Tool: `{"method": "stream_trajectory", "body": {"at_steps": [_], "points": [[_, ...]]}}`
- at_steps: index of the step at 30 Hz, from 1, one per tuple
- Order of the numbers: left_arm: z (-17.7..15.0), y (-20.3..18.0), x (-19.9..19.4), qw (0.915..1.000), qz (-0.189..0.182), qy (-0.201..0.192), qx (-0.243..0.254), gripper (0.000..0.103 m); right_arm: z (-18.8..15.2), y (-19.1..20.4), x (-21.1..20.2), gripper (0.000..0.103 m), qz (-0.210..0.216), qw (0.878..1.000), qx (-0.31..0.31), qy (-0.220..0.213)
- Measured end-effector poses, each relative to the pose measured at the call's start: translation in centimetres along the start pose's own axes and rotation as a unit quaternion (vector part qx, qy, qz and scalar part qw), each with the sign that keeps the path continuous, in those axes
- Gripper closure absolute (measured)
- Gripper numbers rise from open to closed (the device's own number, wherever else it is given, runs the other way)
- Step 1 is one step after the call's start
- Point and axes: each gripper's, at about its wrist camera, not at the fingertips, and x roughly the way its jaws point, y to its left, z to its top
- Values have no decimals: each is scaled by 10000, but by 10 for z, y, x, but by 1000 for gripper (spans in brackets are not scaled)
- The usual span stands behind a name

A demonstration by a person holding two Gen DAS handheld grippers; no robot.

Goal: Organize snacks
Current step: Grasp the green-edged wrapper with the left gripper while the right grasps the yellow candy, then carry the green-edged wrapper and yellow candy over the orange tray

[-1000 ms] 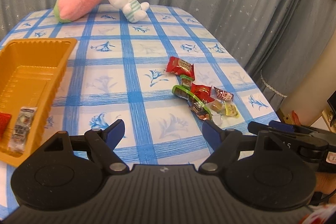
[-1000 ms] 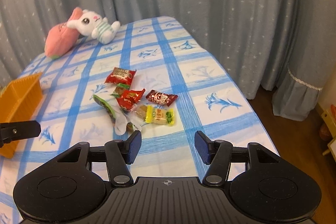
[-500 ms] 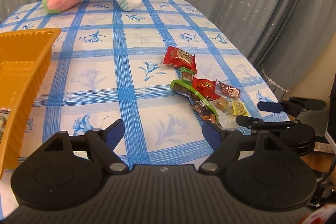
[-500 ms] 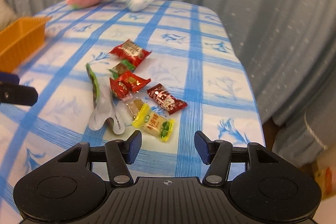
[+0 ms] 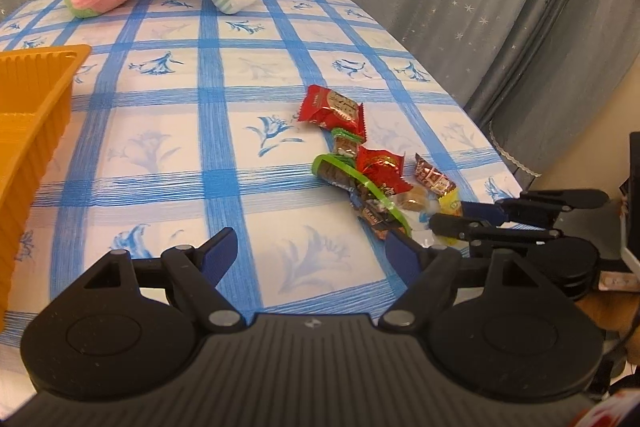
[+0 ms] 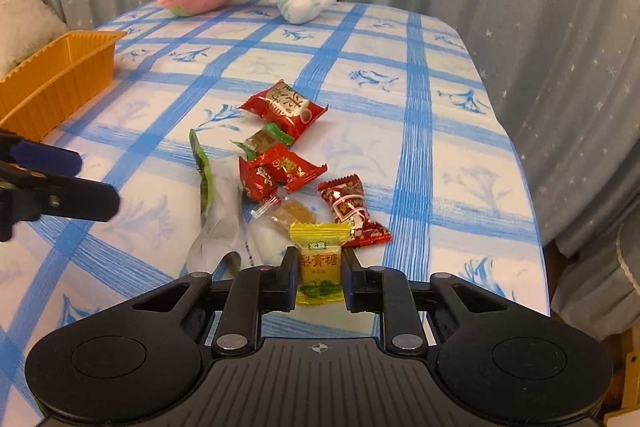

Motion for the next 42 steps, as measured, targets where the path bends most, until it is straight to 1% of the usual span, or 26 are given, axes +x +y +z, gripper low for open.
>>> {"method": "stream_trajectory", "body": {"at_steps": [2,5,12,13,15,16,18,21,23,25,28,31,34,37,38,40,41,42], "points": [[0,-3,5,10000,-53,-3,-10,25,-1,-1,-5,81,53,9997,222,-51],[2,-10,16,9999,-151,6,-70,28,0,-3,-14,81,22,9983,568,-154],[8,-26,42,9989,-394,-62,-231,49,-1,-14,-23,81,-263,9927,1157,-230],[8,-28,46,9989,-396,-51,-243,51,-1,-17,-24,81,-294,9918,1221,-240],[9,-32,55,9988,-393,10,-276,64,-2,-22,-24,81,-357,9902,1332,-244],[9,-34,59,9988,-381,51,-292,66,-2,-24,-24,81,-373,9895,1375,-240],[10,-37,62,9994,-258,-16,-226,70,-2,-26,-24,81,-387,9888,1424,-224],[11,-36,62,9994,-251,30,-249,71,-2,-25,-24,81,-377,9889,1423,-218],[10,-34,58,9997,-192,93,-116,71,-2,-23,-24,81,-351,9895,1386,-229],[8,-30,52,9997,-147,201,3,71,-2,-20,-24,81,-330,9902,1337,-231],[1,-20,39,9988,-183,430,149,72,-1,-16,-25,81,-278,9908,1304,-246],[-9,-8,26,9984,-87,514,223,71,-1,-11,-27,81,-233,9917,1238,-260],[-14,1,19,9987,170,427,196,60,1,-4,-24,81,-189,9929,1149,-242],[-15,2,19,9989,275,312,199,58,1,2,-24,81,-155,9936,1094,-237],[-15,2,20,9989,306,286,201,59,1,4,-24,81,-145,9937,1083,-240],[-15,-1,21,9986,369,258,291,66,0,8,-24,81,-123,9939,1076,-227],[-15,-3,22,9983,397,244,364,75,0,10,-23,81,-115,9939,1076,-216],[-15,-5,22,9981,396,251,406,78,-1,12,-24,81,-106,9939,1081,-212]]}}
